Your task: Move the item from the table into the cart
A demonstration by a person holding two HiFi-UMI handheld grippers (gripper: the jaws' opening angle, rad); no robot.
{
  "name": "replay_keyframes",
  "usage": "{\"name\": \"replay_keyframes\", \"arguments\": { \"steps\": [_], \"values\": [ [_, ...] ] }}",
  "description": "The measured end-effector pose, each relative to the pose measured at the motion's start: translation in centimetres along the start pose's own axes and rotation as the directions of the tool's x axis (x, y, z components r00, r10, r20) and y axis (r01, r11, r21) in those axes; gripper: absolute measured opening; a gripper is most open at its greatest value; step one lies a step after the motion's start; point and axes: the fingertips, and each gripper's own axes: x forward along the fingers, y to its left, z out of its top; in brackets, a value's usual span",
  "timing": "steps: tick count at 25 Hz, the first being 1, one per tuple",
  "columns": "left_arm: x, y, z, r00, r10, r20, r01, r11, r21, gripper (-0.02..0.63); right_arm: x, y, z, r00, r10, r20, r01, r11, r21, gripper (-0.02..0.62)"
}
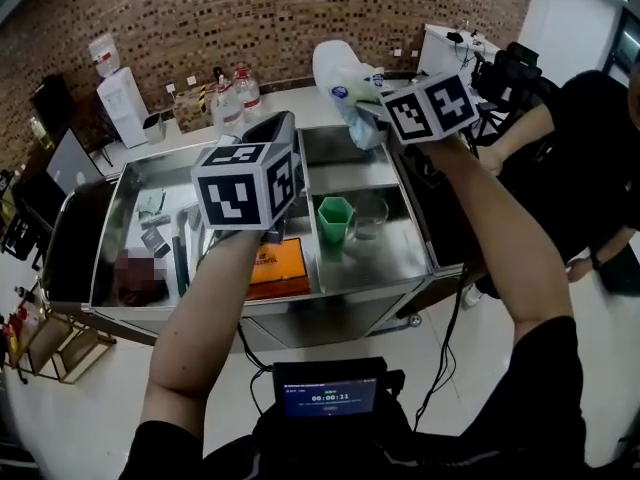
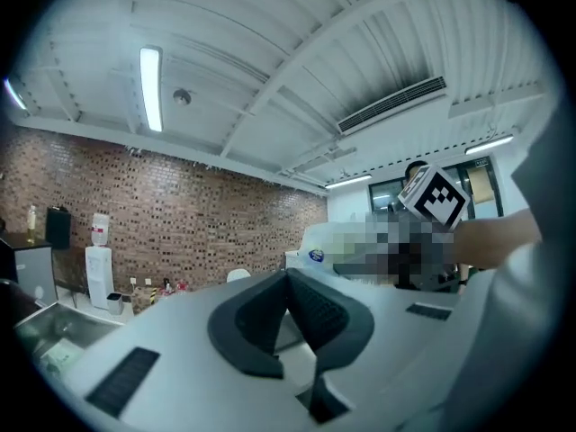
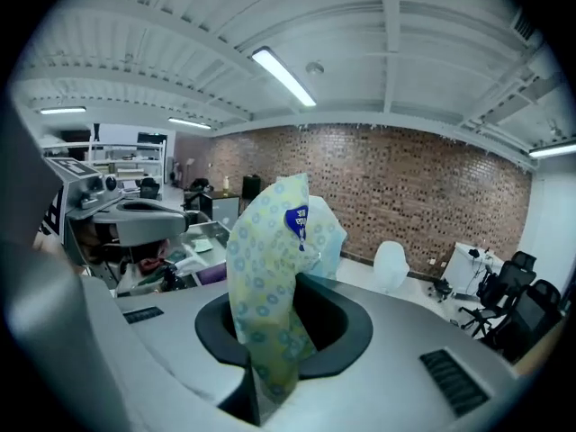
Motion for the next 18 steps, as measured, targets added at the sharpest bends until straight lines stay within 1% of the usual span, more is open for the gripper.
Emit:
{"name": "replay_keyframes", "arguments": {
  "steps": [2, 4, 6, 8, 10, 13, 15, 18],
  "values": [
    [2.6, 0.8, -0.9, 0.999, 0.016, -0.052, -0.017, 1.0, -0.008, 0.0, 2.4, -2.0, -0.4, 0.999, 0.003, -0.046, -0.004, 1.0, -0.024, 0.038],
    [4.8, 1.2, -2.3, 0.994, 0.029, -0.101, -0.03, 1.0, -0.006, 0.0, 4.9, -3.9, -1.7, 0.995, 0.003, -0.099, -0.009, 0.998, -0.062, 0.038],
    [6.6, 1.7, -3.5, 0.988, 0.059, -0.14, -0.063, 0.998, -0.03, 0.0, 7.4, -5.3, -3.2, 0.987, 0.043, -0.158, -0.055, 0.996, -0.072, 0.037],
    [9.0, 2.1, -4.3, 0.98, 0.1, -0.172, -0.112, 0.992, -0.064, 0.0, 9.7, -7.5, -4.6, 0.971, 0.102, -0.218, -0.118, 0.991, -0.06, 0.037],
    [12.0, 2.1, -5.4, 0.969, 0.127, -0.212, -0.144, 0.987, -0.07, 0.0, 12.0, -10.1, -6.3, 0.949, 0.153, -0.275, -0.173, 0.984, -0.049, 0.037],
    [15.8, 2.5, -8.2, 0.951, 0.139, -0.278, -0.162, 0.985, -0.063, 0.0, 15.8, -12.3, -9.2, 0.91, 0.196, -0.365, -0.235, 0.97, -0.065, 0.037],
    [17.7, 3.0, -9.8, 0.94, 0.137, -0.312, -0.169, 0.983, -0.076, 0.0, 17.9, -12.7, -11.0, 0.88, 0.226, -0.418, -0.275, 0.959, -0.061, 0.037],
    [20.1, 4.2, -12.0, 0.927, 0.114, -0.357, -0.166, 0.979, -0.118, 0.0, 21.1, -12.5, -13.3, 0.833, 0.262, -0.488, -0.33, 0.942, -0.057, 0.037]
  ]
}}
